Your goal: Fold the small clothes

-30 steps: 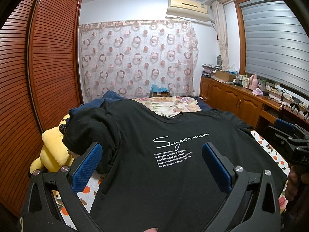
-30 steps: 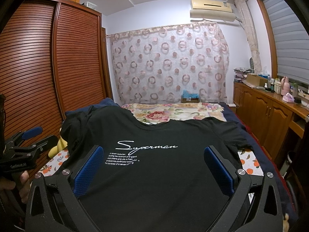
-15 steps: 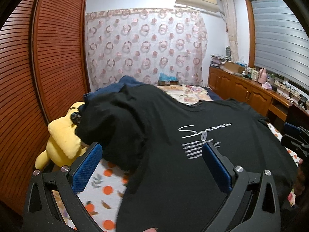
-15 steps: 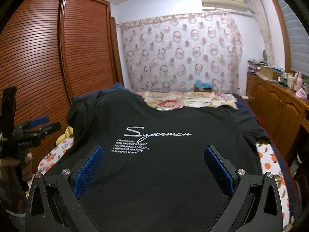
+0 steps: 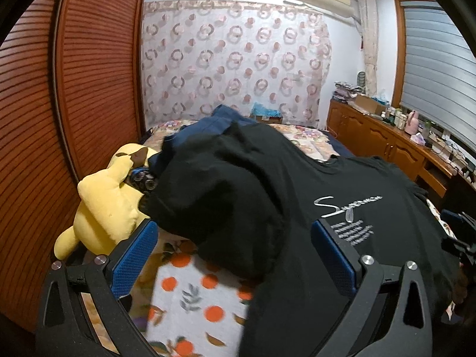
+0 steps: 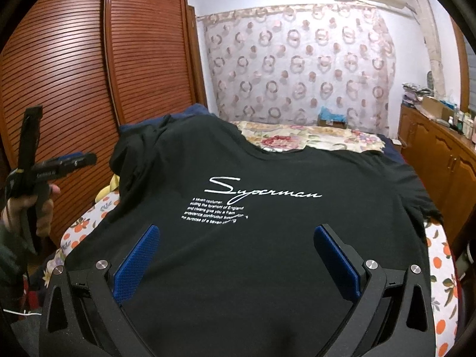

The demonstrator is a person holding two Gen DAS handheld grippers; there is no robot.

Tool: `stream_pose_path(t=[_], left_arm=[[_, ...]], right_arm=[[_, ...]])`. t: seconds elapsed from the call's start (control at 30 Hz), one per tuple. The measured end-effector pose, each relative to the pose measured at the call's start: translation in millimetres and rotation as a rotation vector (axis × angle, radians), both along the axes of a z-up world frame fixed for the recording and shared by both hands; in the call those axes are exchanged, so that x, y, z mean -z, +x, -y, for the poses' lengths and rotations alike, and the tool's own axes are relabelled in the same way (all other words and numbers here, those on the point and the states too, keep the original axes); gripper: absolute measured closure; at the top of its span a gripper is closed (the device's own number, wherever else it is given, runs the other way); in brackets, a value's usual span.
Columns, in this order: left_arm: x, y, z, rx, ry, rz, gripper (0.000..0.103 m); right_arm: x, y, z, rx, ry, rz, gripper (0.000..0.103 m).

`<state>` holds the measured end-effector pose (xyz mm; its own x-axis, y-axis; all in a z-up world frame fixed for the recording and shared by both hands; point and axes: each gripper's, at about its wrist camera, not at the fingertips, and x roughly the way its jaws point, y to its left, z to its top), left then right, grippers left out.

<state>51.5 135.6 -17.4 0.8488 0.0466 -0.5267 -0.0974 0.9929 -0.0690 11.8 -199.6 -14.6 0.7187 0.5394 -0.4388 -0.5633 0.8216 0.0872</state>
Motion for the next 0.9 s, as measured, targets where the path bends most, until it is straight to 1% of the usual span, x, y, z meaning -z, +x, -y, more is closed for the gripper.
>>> stream_pose_path(t=[0.03, 0.07, 0.13, 0.23, 0.4, 0.57, 0.67, 0.7, 0.73, 0.77, 0.8, 0.83, 0.87, 0.9], left_arm=[[2, 5, -7, -0.004, -0.004, -0.014, 0.011], [4, 9, -11, -0.01, -0.001, -0.026, 0.014], [9, 19, -20, -0.025, 0.016, -0.046, 0.026], [18, 33, -33, -0.039, 0.023, -0.075, 0.037], [35, 50, -49, -0.051, 0.052, -0.111, 0.041], [43, 58, -50, -0.015, 0.092, -0.131, 0.048], [44, 60, -51, 0.005, 0.096, -0.135, 0.057], [43, 60, -52, 0.007, 0.097, -0.129, 0.065], [43, 59, -52, 0.007, 0.101, -0.125, 0.075], [41, 58, -53, 0.005, 0.102, -0.124, 0.081], [39, 56, -54, 0.011, 0.092, -0.122, 0.092], [36, 53, -56, 0.019, 0.072, -0.113, 0.095], [33, 50, -55, 0.022, 0.062, -0.104, 0.095], [28, 45, -54, 0.023, 0.066, -0.089, 0.096]], right_arm=[[1, 3, -1, -0.005, -0.005, -0.009, 0.0], [3, 6, -2, -0.01, -0.011, -0.017, 0.0], [5, 11, -5, -0.018, -0.021, -0.027, 0.0], [7, 18, -5, -0.029, -0.035, -0.048, 0.0], [12, 22, -7, -0.034, -0.06, -0.073, 0.0], [16, 26, -8, -0.031, -0.085, -0.089, 0.0], [13, 26, -13, -0.032, -0.088, -0.083, 0.0], [11, 26, -13, -0.031, -0.09, -0.079, 0.0], [12, 25, -15, -0.031, -0.088, -0.077, 0.0], [12, 25, -15, -0.031, -0.084, -0.076, 0.0], [12, 24, -14, -0.03, -0.08, -0.075, 0.0], [12, 24, -14, -0.029, -0.075, -0.074, 0.0], [16, 24, -13, -0.029, -0.067, -0.071, 0.0], [16, 24, -12, -0.029, -0.063, -0.071, 0.0]])
